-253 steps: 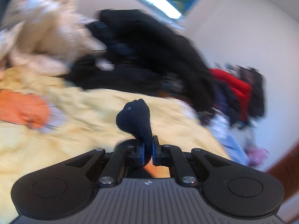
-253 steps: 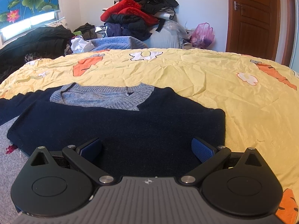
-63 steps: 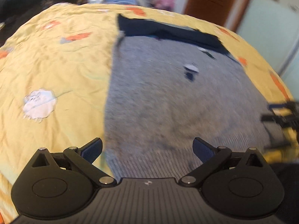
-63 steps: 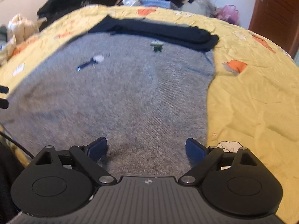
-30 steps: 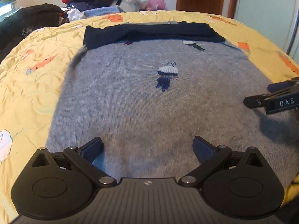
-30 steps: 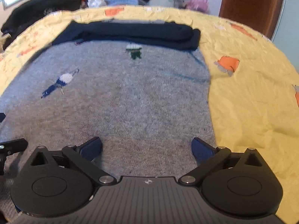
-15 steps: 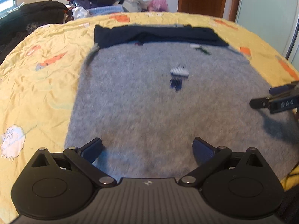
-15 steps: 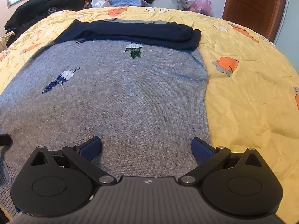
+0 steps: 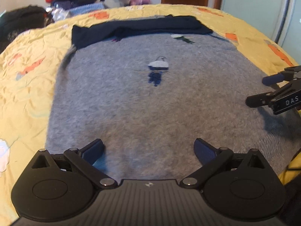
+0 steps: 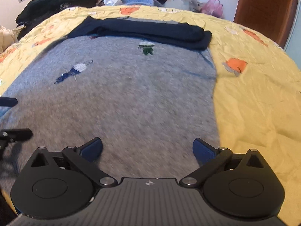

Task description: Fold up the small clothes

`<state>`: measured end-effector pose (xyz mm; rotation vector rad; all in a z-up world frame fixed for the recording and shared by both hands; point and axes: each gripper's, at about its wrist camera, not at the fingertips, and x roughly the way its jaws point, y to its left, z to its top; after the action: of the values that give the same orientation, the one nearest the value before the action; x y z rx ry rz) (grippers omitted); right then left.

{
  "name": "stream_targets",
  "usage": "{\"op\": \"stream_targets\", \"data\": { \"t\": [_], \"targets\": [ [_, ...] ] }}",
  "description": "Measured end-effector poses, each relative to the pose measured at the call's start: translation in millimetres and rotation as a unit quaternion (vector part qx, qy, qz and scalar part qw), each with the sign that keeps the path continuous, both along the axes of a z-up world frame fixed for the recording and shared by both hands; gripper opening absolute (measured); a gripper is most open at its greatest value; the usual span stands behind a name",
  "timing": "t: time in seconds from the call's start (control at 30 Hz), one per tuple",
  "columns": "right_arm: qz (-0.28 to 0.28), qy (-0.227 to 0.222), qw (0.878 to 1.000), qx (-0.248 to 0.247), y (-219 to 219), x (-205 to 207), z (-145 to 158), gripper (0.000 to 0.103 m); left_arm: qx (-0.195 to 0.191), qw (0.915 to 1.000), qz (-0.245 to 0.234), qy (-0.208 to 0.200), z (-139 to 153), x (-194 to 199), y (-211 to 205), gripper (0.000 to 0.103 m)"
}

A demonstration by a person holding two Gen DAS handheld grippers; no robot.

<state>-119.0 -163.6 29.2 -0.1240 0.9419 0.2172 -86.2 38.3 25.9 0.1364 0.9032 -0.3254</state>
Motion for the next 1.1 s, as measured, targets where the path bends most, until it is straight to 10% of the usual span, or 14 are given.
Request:
{"op": "stream_targets", "data": {
  "t": [0.07, 0.23, 0.43, 0.67, 0.8, 1.1],
  "targets": [
    [-0.001, -0.015, 1.0, 0.015, -3, 9, 15, 0.086, -0.018, 0.9994, 0.005, -0.028, 15, 11, 6, 0.103],
    [-0.012, -0.092, 0.995, 0.034, 1, 74, 42, 0.098, -0.04, 0.9965, 0.026, -0.068, 28, 83, -5, 0.103],
    [-0.021, -0.04, 0.999, 0.008, 6, 164, 1, 0.095, 0.002, 0.9964, 0.076, -0.036, -11, 163, -11, 0.103],
    [-0.027, -0.057, 0.998, 0.014, -28, 156, -14, 0.103, -0.004, 0.9951, 0.067, -0.072, -17, 150, 15, 0.103],
    [-0.057, -0.065, 0.996, 0.012, -24, 137, 3, 0.085, -0.015, 0.9935, 0.094, -0.063, -3, 134, 15, 0.103],
    [0.026, -0.067, 0.997, 0.011, -4, 57, -11, 0.102, -0.005, 0.9966, 0.049, -0.067, -14, 58, 17, 0.103]
  ]
}}
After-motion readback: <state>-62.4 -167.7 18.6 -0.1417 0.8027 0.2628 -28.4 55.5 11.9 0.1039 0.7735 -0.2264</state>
